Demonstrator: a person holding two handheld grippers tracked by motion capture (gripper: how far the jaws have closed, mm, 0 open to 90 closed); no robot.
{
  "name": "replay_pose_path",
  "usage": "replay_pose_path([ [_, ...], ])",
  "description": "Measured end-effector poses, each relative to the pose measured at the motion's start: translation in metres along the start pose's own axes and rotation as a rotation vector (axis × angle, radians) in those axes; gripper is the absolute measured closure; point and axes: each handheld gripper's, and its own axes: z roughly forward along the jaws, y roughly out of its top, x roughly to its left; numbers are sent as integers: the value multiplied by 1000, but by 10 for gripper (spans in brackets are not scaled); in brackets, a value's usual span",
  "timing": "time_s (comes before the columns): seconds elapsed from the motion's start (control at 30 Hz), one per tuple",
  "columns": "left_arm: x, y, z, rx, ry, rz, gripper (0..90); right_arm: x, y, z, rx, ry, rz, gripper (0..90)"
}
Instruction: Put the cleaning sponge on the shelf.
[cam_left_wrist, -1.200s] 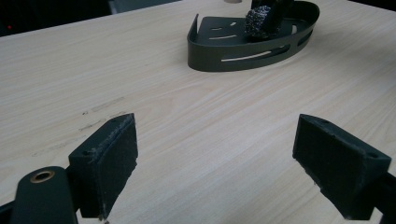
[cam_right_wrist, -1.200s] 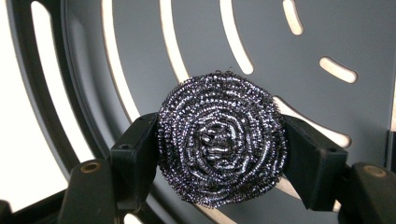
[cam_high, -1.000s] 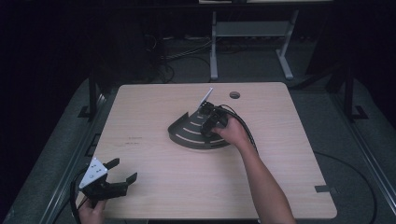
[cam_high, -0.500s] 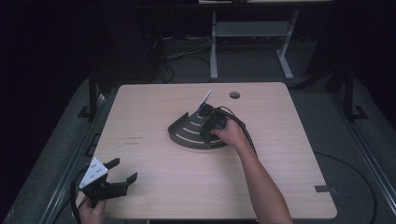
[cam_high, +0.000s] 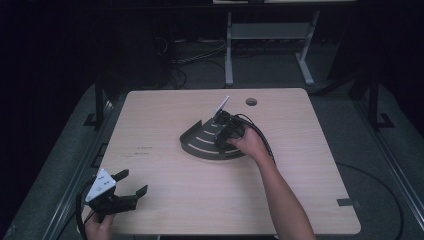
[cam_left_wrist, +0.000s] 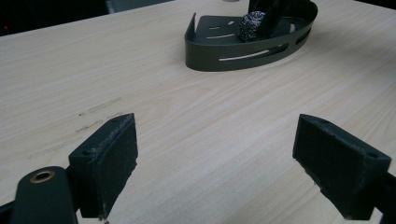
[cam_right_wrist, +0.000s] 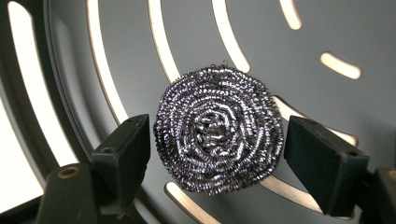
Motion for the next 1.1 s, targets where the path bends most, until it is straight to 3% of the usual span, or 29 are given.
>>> replay_pose_path([
  [0.6, 0, -1, 0, 2, -2, -8, 132, 3, -7, -28, -58, 6, -14, 178],
  [1.1, -1, 0, 1, 1, -6, -4, 133, -2, -26, -54, -95, 10, -7, 177],
])
